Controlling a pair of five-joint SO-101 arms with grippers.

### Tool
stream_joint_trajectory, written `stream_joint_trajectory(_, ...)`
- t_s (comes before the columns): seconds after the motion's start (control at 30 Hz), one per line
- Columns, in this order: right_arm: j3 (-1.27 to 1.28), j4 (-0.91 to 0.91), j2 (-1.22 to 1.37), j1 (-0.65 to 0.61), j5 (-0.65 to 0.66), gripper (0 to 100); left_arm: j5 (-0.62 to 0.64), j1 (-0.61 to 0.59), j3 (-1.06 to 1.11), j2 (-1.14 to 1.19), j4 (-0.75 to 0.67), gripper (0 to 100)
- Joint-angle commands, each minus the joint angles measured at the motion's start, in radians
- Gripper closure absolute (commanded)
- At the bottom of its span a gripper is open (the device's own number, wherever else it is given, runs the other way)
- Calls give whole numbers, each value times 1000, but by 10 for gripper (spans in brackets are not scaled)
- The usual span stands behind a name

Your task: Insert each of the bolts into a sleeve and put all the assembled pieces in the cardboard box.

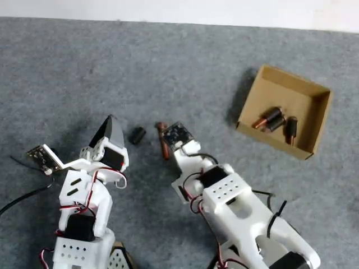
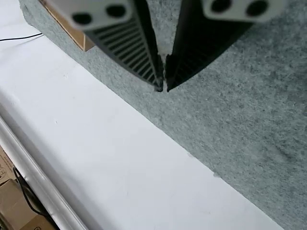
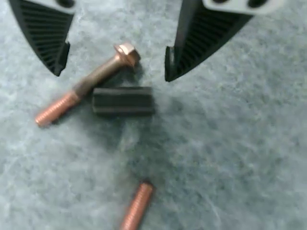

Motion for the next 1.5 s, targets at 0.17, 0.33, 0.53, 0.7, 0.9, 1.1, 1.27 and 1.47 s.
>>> stream_joint_trajectory(0.17, -4, -30, 1, -35, -6, 709, -5, -5, 24, -16, 2, 969)
stream_joint_trajectory(0.33, -5, -53, -2, -25, 48, 709, -5, -4, 24, -16, 2, 969)
stream_joint_trajectory(0.53, -2, -47, -1, 47, 483, 709, -5, -4, 24, -16, 2, 969)
stream_joint_trajectory(0.7, -7, -47, 1, 82, 697, 709, -5, -4, 24, -15, 2, 969)
stream_joint_trajectory(0.9, -2, -48, 2, 76, 736, 710, -5, -5, 24, -16, 2, 969)
stream_joint_trajectory(1.1, -1, -53, 58, 70, 730, 710, -5, -4, 24, -15, 2, 969)
stream_joint_trajectory(1.27, -8, -114, 252, 38, 729, 710, -5, -4, 24, -15, 2, 969)
stream_joint_trajectory(1.47, -65, -134, 383, 48, 727, 710, -5, -5, 24, -16, 2, 969)
